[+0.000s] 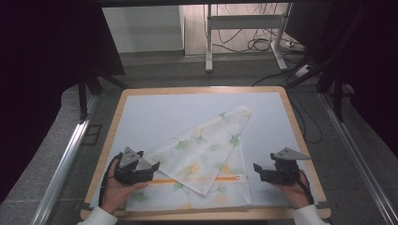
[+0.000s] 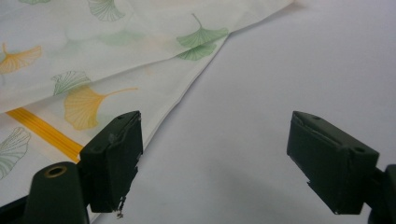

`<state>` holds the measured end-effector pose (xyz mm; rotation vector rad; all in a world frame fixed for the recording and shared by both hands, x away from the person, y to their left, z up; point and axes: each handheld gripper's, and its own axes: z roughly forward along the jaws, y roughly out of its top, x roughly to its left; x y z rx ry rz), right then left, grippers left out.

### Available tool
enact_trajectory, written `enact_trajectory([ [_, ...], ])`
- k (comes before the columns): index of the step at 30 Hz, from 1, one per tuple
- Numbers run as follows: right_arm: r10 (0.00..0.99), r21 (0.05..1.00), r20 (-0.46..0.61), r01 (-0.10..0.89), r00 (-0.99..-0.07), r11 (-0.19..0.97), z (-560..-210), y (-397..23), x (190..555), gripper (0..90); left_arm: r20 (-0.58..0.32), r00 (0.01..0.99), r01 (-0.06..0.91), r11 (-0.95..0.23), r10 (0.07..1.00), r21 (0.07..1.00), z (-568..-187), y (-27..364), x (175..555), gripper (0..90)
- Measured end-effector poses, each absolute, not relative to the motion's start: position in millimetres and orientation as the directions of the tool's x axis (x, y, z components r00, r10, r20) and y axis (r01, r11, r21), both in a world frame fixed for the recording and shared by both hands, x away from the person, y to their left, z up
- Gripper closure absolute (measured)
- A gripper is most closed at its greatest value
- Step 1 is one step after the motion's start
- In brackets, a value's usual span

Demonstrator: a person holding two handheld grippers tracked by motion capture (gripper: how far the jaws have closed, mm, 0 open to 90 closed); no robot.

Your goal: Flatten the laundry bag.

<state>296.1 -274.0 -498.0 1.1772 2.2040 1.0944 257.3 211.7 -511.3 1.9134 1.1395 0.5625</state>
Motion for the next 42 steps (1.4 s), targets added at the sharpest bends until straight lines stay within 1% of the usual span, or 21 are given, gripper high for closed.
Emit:
enact_trajectory([
  [4, 0.822, 0.802, 0.015, 0.498, -0.569, 0.330, -494, -273, 296, 21.3, -0.012, 0.496, 0.508, -0.279, 0.868, 0.815, -513, 210, 252, 21.5],
  [8, 0.813, 0.810, 0.015, 0.484, -0.582, 0.331, -491, -272, 294, 23.9, -0.014, 0.505, 0.504, -0.282, 0.863, 0.816, -514, 214, 246, 21.0],
  [12, 0.796, 0.812, 0.023, 0.476, -0.605, 0.339, -490, -270, 288, 29.6, -0.057, 0.489, 0.523, -0.240, 0.871, 0.818, -515, 225, 241, 20.8],
  [16, 0.783, 0.811, 0.016, 0.466, -0.622, 0.353, -489, -266, 287, 33.4, -0.066, 0.477, 0.528, -0.226, 0.876, 0.818, -515, 227, 242, 21.0],
  [20, 0.772, 0.810, 0.015, 0.461, -0.635, 0.363, -489, -266, 285, 45.3, -0.050, 0.473, 0.530, -0.238, 0.880, 0.814, -516, 223, 244, 22.7],
  [21, 0.772, 0.810, 0.015, 0.461, -0.635, 0.363, -489, -266, 285, 45.3, -0.050, 0.473, 0.530, -0.238, 0.880, 0.814, -516, 223, 244, 22.9],
  [22, 0.780, 0.808, 0.017, 0.468, -0.626, 0.359, -489, -268, 285, 51.9, -0.048, 0.474, 0.528, -0.241, 0.879, 0.814, -516, 221, 245, 22.9],
  [23, 0.780, 0.808, 0.017, 0.468, -0.626, 0.359, -489, -268, 285, 51.9, -0.048, 0.474, 0.528, -0.241, 0.879, 0.814, -516, 221, 245, 22.8],
  [24, 0.790, 0.804, 0.029, 0.483, -0.613, 0.346, -489, -270, 285, 59.2, -0.041, 0.477, 0.524, -0.246, 0.878, 0.816, -517, 221, 245, 22.7],
  [25, 0.790, 0.804, 0.029, 0.483, -0.613, 0.346, -489, -270, 285, 59.2, -0.041, 0.477, 0.524, -0.246, 0.878, 0.816, -517, 221, 245, 22.5],
  [26, 0.800, 0.800, 0.035, 0.497, -0.600, 0.338, -489, -272, 286, 67.3, -0.030, 0.478, 0.516, -0.253, 0.878, 0.818, -517, 221, 245, 22.3],
  [27, 0.800, 0.800, 0.035, 0.497, -0.600, 0.338, -489, -272, 286, 67.3, -0.030, 0.478, 0.516, -0.253, 0.878, 0.818, -517, 221, 245, 22.5],
  [28, 0.802, 0.798, 0.036, 0.500, -0.597, 0.337, -489, -273, 287, 71.3, -0.030, 0.483, 0.512, -0.254, 0.875, 0.820, -517, 221, 244, 22.5],
  [30, 0.794, 0.792, 0.034, 0.501, -0.606, 0.349, -490, -272, 287, 83.6, -0.033, 0.492, 0.504, -0.254, 0.870, 0.825, -517, 222, 242, 22.1],
  [31, 0.794, 0.792, 0.034, 0.501, -0.606, 0.349, -490, -272, 287, 83.6, -0.033, 0.492, 0.504, -0.254, 0.870, 0.825, -517, 222, 242, 21.8],
  [32, 0.784, 0.785, 0.030, 0.500, -0.620, 0.365, -490, -272, 287, 87.2, -0.028, 0.490, 0.502, -0.255, 0.871, 0.827, -516, 222, 242, 21.5],
  [37, 0.767, 0.780, 0.034, 0.497, -0.641, 0.381, -491, -269, 287, 89.0, -0.032, 0.501, 0.503, -0.261, 0.865, 0.824, -515, 219, 241, 21.3],
  [38, 0.759, 0.780, 0.039, 0.495, -0.649, 0.383, -492, -267, 286, 89.0, -0.053, 0.519, 0.505, -0.256, 0.853, 0.825, -513, 215, 239, 21.3],
  [39, 0.756, 0.779, 0.041, 0.494, -0.653, 0.385, -492, -266, 286, 89.0, -0.053, 0.519, 0.505, -0.256, 0.853, 0.825, -513, 215, 239, 21.2],
  [40, 0.753, 0.780, 0.045, 0.494, -0.657, 0.384, -492, -265, 286, 89.0, -0.061, 0.540, 0.496, -0.259, 0.839, 0.829, -511, 209, 236, 21.2],
  [42, 0.747, 0.778, 0.051, 0.495, -0.663, 0.387, -492, -263, 286, 89.0, -0.046, 0.555, 0.485, -0.278, 0.831, 0.829, -510, 202, 234, 21.1],
])
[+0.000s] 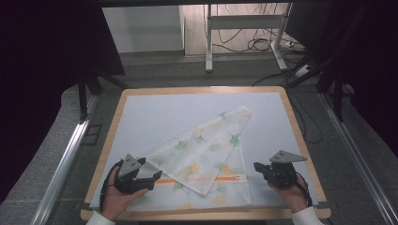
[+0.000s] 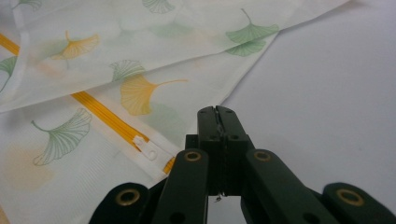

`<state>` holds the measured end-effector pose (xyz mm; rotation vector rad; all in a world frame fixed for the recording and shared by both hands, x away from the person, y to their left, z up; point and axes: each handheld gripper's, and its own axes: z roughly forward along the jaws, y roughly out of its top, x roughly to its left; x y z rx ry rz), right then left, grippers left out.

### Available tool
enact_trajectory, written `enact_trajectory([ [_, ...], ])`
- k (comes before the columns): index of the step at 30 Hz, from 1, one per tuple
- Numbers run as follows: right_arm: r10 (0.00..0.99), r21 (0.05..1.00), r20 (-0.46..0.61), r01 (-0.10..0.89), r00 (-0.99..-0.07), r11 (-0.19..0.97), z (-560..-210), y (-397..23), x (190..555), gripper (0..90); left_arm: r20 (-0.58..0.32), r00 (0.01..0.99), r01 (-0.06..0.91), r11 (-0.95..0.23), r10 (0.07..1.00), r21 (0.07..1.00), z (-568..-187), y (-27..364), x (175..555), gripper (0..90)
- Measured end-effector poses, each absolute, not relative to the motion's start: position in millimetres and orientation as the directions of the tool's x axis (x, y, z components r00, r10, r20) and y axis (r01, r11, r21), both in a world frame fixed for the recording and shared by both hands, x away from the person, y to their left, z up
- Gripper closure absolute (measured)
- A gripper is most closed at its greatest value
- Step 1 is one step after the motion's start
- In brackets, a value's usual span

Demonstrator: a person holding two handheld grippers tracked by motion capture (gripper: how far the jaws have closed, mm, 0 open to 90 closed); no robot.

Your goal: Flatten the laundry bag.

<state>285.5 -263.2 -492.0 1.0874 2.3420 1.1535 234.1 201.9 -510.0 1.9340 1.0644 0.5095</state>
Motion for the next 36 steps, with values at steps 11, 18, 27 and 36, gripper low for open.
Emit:
enact_trajectory([
  [11, 0.718, 0.765, 0.071, 0.500, -0.692, 0.406, -496, -249, 283, 89.1, -0.054, 0.587, 0.467, -0.282, 0.808, 0.838, -506, 188, 234, 22.1],
  [18, 0.692, 0.758, 0.070, 0.489, -0.718, 0.431, -497, -238, 280, 89.1, -0.033, 0.598, 0.456, -0.306, 0.801, 0.836, -504, 179, 237, 22.0],
  [27, 0.671, 0.736, 0.076, 0.495, -0.738, 0.461, -503, -229, 279, 89.1, -0.049, 0.583, 0.460, -0.279, 0.811, 0.843, -503, 173, 238, 23.0],
  [36, 0.641, 0.725, 0.116, 0.506, -0.759, 0.467, -507, -219, 278, 89.1, -0.030, 0.628, 0.450, -0.332, 0.777, 0.829, -505, 153, 238, 23.2],
])
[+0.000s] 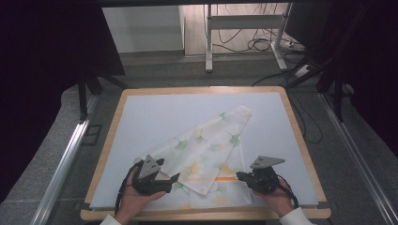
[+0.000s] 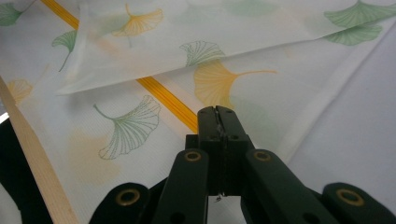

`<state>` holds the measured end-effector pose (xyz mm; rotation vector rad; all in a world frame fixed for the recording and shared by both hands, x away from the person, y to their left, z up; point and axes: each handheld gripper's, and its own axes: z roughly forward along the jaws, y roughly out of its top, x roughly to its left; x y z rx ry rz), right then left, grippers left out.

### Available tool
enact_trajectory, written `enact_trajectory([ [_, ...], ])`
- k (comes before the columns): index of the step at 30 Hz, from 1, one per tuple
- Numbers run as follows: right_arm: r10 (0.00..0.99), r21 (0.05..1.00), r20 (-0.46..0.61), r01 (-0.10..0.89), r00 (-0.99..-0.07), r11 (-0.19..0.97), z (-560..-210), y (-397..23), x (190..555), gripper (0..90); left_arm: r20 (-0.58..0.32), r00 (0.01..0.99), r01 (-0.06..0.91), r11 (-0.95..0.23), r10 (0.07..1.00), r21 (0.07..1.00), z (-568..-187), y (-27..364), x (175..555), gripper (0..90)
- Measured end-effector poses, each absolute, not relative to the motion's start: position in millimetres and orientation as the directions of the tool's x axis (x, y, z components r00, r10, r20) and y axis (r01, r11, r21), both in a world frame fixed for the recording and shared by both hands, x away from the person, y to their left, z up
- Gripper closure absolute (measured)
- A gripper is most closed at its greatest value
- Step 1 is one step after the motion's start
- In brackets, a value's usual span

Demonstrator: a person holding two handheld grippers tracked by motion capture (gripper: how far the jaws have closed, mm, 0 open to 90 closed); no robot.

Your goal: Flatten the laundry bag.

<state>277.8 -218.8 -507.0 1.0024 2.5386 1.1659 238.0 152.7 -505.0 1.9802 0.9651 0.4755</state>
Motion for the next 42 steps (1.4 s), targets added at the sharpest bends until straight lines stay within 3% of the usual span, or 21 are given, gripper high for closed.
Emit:
enact_trajectory([
  [30, 0.563, 0.646, 0.107, 0.488, -0.819, 0.587, -520, -191, 270, 89.1, -0.006, 0.760, 0.401, -0.462, 0.650, 0.791, -513, 89, 233, 22.8],
  [42, 0.560, 0.641, 0.122, 0.496, -0.819, 0.586, -522, -191, 272, 89.1, 0.008, 0.794, 0.389, -0.517, 0.608, 0.763, -524, 64, 228, 21.6],
])
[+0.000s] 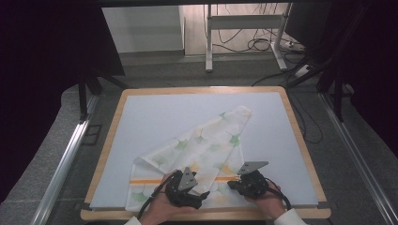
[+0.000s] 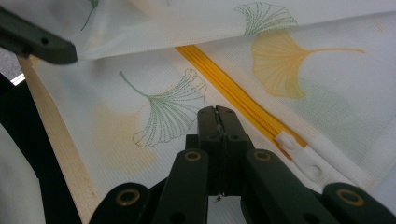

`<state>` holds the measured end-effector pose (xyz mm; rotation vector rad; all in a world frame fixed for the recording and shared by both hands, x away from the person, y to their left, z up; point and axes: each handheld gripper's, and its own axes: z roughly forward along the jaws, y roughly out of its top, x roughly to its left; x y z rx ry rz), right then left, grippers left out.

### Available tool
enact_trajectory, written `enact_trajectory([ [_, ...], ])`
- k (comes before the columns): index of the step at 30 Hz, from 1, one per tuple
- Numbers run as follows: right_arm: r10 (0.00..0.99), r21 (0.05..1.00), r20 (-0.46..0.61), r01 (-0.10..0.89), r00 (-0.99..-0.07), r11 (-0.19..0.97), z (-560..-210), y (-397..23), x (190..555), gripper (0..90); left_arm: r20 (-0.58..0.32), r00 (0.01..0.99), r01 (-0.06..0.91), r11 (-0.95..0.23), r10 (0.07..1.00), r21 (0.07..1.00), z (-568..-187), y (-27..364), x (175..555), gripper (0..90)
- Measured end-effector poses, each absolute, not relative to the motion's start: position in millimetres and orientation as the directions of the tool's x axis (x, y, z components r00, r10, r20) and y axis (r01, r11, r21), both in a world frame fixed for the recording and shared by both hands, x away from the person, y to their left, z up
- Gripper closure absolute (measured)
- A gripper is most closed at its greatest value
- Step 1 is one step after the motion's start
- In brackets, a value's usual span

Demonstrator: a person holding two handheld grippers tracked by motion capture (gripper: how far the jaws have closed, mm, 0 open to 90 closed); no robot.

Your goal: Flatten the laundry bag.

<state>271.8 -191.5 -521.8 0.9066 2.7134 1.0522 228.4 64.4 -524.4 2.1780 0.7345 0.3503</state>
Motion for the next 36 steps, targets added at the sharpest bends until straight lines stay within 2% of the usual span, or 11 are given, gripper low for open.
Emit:
enact_trajectory([
  [11, 0.555, 0.642, 0.120, 0.491, -0.823, 0.589, -522, -192, 272, 89.0, 0.033, 0.802, 0.384, -0.557, 0.596, 0.737, -533, 50, 227, 20.6],
  [16, 0.553, 0.642, 0.120, 0.490, -0.824, 0.590, -522, -192, 273, 88.8, 0.030, 0.794, 0.404, -0.564, 0.607, 0.720, -538, 49, 230, 25.8],
  [27, 0.555, 0.642, 0.119, 0.490, -0.823, 0.589, -522, -193, 273, 88.4, -0.007, 0.778, 0.443, -0.541, 0.628, 0.715, -537, 58, 239, 51.8],
  [36, 0.555, 0.642, 0.116, 0.489, -0.823, 0.590, -522, -193, 274, 87.8, 0.035, 0.758, 0.436, -0.546, 0.651, 0.715, -536, 63, 244, 78.4],
])
